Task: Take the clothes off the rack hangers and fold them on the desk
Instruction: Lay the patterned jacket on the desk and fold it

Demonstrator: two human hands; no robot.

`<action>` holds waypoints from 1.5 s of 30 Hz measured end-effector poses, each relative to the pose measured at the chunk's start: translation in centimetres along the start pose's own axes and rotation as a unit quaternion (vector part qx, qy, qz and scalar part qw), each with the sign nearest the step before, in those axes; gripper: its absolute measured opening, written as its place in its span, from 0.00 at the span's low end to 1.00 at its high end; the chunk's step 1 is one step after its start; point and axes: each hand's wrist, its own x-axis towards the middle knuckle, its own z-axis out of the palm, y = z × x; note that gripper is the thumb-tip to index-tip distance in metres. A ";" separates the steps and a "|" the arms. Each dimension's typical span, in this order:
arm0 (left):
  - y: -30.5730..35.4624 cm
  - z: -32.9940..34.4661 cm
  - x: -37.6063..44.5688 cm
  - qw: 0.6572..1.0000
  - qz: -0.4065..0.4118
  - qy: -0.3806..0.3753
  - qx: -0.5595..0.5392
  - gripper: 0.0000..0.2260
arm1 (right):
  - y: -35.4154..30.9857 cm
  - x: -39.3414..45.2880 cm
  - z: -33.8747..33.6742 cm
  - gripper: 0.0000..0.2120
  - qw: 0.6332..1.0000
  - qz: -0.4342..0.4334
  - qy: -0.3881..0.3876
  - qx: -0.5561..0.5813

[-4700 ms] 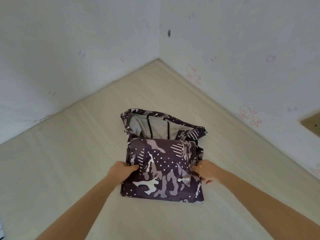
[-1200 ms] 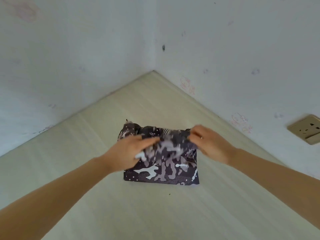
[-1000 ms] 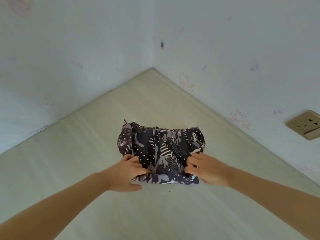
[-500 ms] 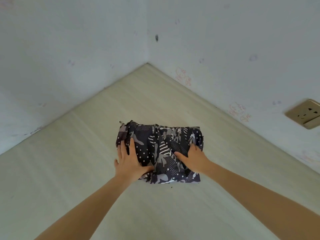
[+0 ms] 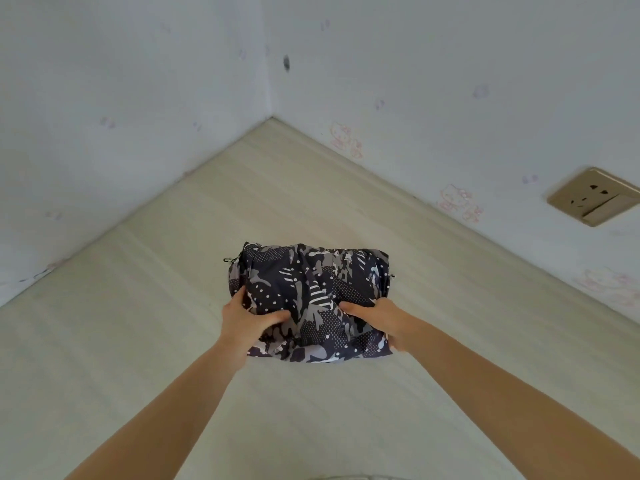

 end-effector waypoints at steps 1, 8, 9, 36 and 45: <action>-0.2 -0.1 0.0 0.998 -0.012 0.014 -0.059 0.46 | 0.0 -0.4 0.0 0.39 0.999 -0.008 -0.012 0.036; -0.1 1.7 -1.9 0.974 -0.116 -0.019 -0.193 0.29 | 1.8 -2.9 -2.4 0.25 0.973 0.009 -0.058 0.224; 0.0 2.5 -2.5 0.972 -0.127 -0.039 -0.196 0.30 | 2.4 -3.7 -3.2 0.24 0.965 0.012 -0.063 0.254; -6.6 36.0 -36.8 0.900 -0.084 -0.422 0.062 0.18 | 50.4 -33.1 -19.1 0.22 0.787 -0.059 0.152 0.595; -16.2 44.7 -47.6 0.835 -0.086 -0.508 0.193 0.16 | 67.6 -41.5 -14.6 0.25 0.690 -0.011 0.247 0.680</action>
